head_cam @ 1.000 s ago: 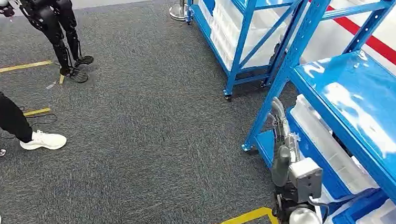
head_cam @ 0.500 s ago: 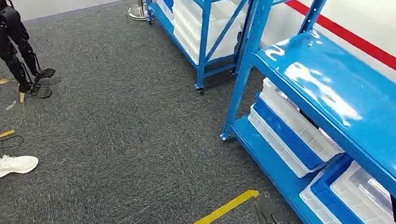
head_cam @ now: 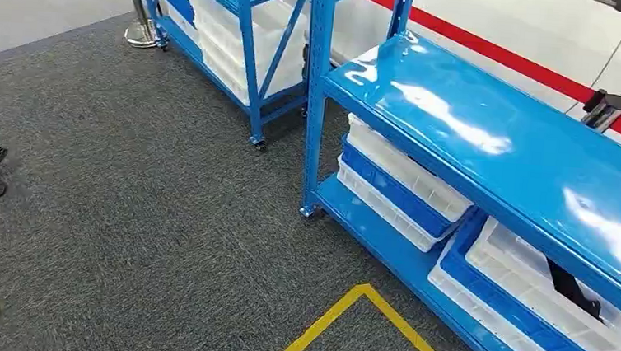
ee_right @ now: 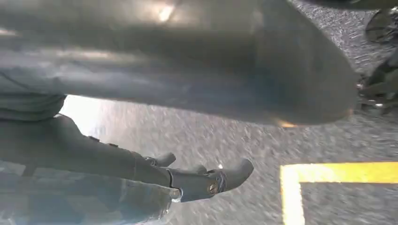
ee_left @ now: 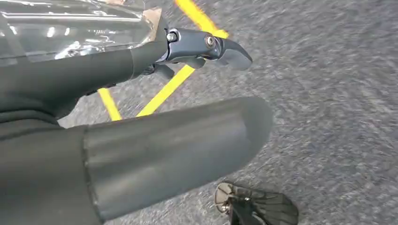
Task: Take the parts from the cabinet and place them on the table.
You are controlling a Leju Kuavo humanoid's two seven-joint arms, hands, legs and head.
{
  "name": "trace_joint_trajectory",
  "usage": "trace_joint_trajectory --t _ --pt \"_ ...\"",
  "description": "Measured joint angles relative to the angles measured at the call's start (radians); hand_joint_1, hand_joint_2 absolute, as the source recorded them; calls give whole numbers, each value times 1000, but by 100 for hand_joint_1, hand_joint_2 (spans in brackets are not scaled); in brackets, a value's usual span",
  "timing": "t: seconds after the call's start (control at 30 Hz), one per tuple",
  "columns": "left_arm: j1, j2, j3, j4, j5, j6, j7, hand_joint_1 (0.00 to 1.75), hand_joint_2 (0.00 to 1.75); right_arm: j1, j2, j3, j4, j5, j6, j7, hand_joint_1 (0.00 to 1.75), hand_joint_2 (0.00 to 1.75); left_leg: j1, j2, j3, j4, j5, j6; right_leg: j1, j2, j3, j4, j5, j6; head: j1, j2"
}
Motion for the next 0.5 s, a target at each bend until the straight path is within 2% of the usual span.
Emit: trace_joint_trajectory --t 0.03,0.1,0.13,0.17,0.2,0.23,0.27,0.3,0.33,0.37,0.4,0.43,0.47,0.5 --pt "-1 1 0 0 0 0 0 0 0 1 0 0 7 -9 -2 5 0 0 -5 10 1 1 -1 2 -4 7 -5 -1 2 6 0 0" --pt "-4 1 0 0 0 0 0 0 0 8 0 -4 28 -26 -21 30 0 0 -14 32 6 -7 5 18 -6 30 -21 -8 8 24 -1 0" --pt "-6 -1 0 0 0 0 0 0 0 9 0 -5 34 -30 -29 37 0 0 -7 49 9 -20 18 32 -7 2 -19 10 2 26 0 0" --pt "-5 -1 0 0 0 0 0 0 0 10 0 -6 38 -32 -33 40 0 0 -10 56 10 -25 19 36 -5 -53 -35 39 -18 24 1 0" --pt "-3 0 0 0 -1 0 0 0 0 7 0 -6 41 -32 -37 47 0 0 -11 71 9 -25 20 42 -5 -82 -68 100 -56 19 4 0" --pt "-1 0 0 0 -2 0 0 0 0 5 0 -7 45 -33 -45 52 0 0 -12 90 8 -25 20 42 -7 -93 -113 194 -100 15 4 0" --pt "0 0 0 0 -3 0 0 0 0 4 1 -8 47 -34 -54 55 0 0 -13 105 5 -25 19 42 -8 -97 -149 269 -128 17 4 0" --pt "-1 0 0 0 -5 0 0 0 0 4 2 -10 49 -39 -63 55 0 0 -13 120 4 -25 19 42 -11 -99 -168 315 -139 25 4 0" --pt "-1 -2 0 0 -10 -1 1 0 0 5 2 -13 50 -45 -72 55 0 0 -12 133 4 -25 19 41 -14 -102 -161 308 -133 34 4 0" --pt "-3 -3 0 0 -13 -3 2 0 0 6 3 -16 52 -50 -78 55 0 0 -12 144 4 -25 18 39 -16 -106 -130 258 -113 47 4 0" --pt "-5 -6 -1 0 -14 -4 5 0 0 7 3 -19 54 -51 -85 55 0 0 -11 157 6 -24 16 36 -19 -118 -74 161 -80 61 4 0" --pt "-5 -9 -2 0 -15 -4 5 0 0 6 3 -22 54 -51 -88 54 0 0 -10 168 12 -23 13 31 -23 -151 -16 60 -53 69 4 0" --pt "-6 -7 -2 0 -17 -4 7 0 0 1 7 -23 54 -51 -89 53 0 0 -18 179 17 -21 8 23 -24 -222 20 -3 -44 64 7 0" --pt "-4 -9 -2 0 -19 -4 8 0 0 -4 7 -24 54 -51 -91 53 0 0 -22 190 21 -17 -1 13 -14 -232 24 -5 -29 58 6 0"
